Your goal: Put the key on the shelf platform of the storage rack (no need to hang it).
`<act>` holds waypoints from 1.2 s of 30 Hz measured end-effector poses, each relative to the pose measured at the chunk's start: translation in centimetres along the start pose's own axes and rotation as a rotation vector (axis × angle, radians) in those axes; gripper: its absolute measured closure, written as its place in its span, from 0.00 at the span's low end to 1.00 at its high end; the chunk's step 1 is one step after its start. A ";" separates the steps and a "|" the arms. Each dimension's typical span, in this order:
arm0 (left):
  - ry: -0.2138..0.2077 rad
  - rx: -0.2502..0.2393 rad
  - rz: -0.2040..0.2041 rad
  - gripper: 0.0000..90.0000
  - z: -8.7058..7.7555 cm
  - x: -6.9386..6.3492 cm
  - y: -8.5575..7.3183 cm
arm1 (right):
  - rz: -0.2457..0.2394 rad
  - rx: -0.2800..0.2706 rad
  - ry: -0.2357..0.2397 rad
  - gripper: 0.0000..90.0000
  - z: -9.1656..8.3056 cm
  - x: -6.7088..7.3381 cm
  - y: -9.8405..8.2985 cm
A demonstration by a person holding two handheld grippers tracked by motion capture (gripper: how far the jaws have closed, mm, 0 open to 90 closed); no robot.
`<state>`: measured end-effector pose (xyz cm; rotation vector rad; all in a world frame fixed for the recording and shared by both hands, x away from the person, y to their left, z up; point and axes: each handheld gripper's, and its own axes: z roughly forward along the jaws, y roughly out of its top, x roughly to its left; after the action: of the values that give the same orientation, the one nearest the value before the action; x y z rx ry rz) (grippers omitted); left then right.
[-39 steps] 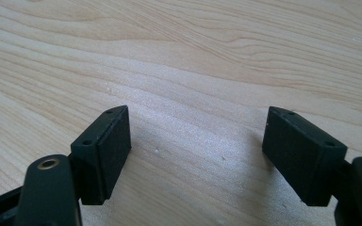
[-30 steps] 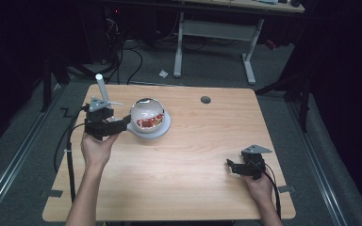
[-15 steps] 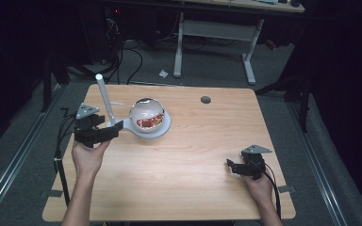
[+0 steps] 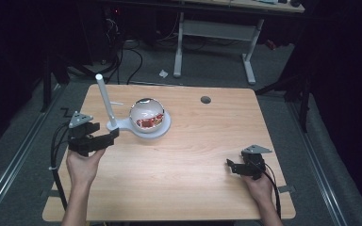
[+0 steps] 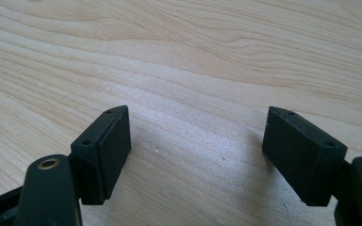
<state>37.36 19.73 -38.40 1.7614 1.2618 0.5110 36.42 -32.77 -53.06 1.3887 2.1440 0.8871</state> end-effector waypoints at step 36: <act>-0.013 -0.003 -0.037 0.23 0.0 -0.3 -5.1 | -0.001 -0.001 0.000 0.27 0.0 0.0 0.0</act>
<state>34.45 19.94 -42.61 1.7327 1.2822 0.4794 36.41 -32.77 -53.06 1.3868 2.1440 0.8868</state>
